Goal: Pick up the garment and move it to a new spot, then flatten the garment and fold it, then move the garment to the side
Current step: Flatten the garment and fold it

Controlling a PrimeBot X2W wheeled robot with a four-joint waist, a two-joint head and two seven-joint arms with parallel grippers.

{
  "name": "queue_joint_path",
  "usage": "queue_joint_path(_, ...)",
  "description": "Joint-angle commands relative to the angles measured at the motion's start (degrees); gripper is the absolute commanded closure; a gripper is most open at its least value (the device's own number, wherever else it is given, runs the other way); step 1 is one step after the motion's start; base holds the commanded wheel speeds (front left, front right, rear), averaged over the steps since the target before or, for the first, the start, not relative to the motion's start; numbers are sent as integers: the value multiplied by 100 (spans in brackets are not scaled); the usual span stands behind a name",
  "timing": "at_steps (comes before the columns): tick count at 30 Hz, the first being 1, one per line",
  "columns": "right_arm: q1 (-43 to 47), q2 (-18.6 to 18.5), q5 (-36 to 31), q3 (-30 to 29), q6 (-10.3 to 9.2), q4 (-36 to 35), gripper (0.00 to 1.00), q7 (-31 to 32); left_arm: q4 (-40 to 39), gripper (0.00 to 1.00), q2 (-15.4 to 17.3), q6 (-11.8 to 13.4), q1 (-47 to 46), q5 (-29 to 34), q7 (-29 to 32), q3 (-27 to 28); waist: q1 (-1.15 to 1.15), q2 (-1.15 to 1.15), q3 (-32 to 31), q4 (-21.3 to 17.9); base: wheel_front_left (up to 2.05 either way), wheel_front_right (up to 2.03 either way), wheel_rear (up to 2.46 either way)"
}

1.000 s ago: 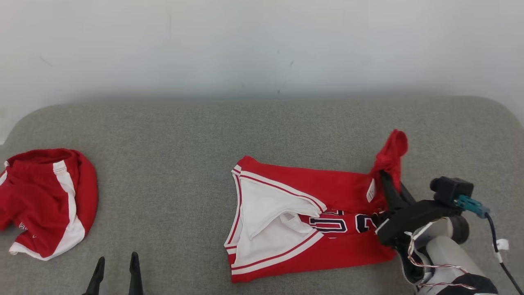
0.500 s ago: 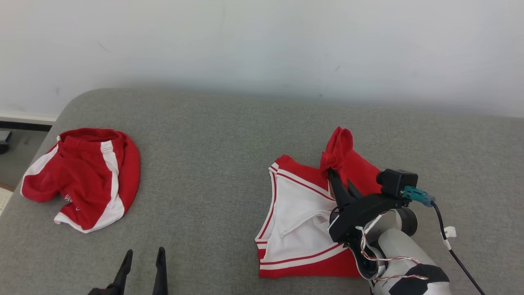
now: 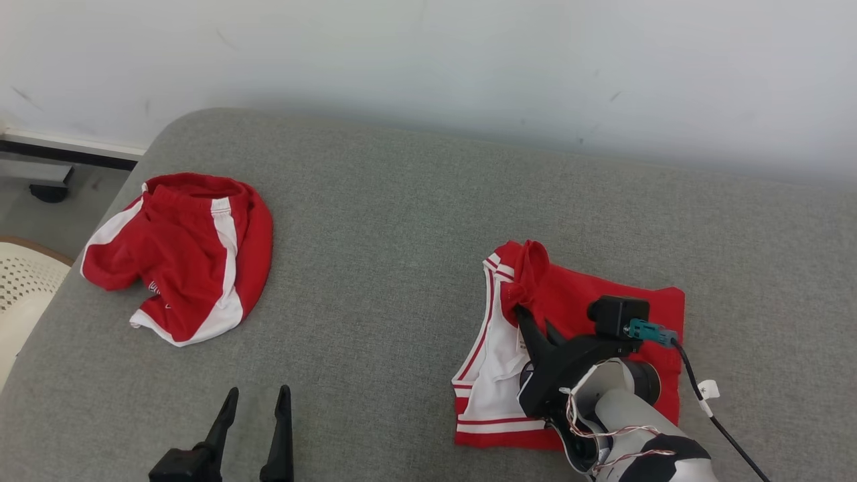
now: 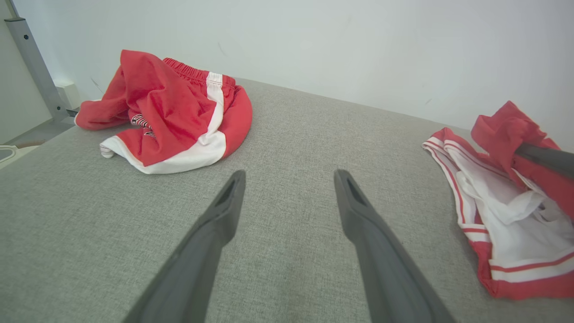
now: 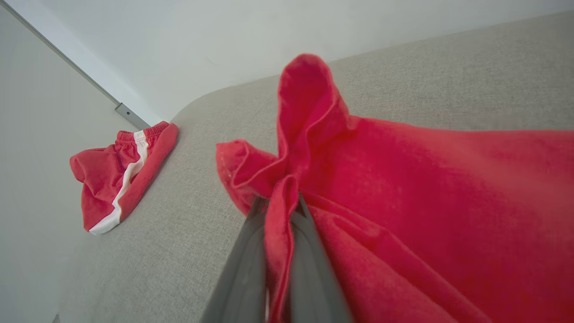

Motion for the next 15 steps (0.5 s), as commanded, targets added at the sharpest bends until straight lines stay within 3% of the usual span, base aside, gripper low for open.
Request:
queue_joint_path(1, -83, 3, 126, 124, -14, 67, 68, -79, 29, 0, -3, 6, -115, -31, -16, 8, -1, -1, 26, 11, 0, 0, 0)
queue_joint_path(2, -109, 3, 188, 213, -14, 86, 5, -113, 36, 0, -3, 8, -102, -34, -16, 24, -1, -1, 18, -8, 0, 0, 0)
queue_joint_path(3, -141, 4, 259, 298, -14, 91, 0, -144, 46, 0, -3, 10, -87, -32, -16, 55, -1, -1, 5, -37, 0, 0, 0)
queue_joint_path(11, -347, -9, 287, 550, -14, -180, 0, -359, 16, 0, -2, 15, 83, 13, -16, 254, -1, -1, -109, -321, 0, 0, 0)
queue_joint_path(15, -303, -378, 86, 175, -14, -581, 0, -388, -37, 0, -4, 15, 165, 34, -16, 367, -1, -1, -139, -453, 0, 0, 0)
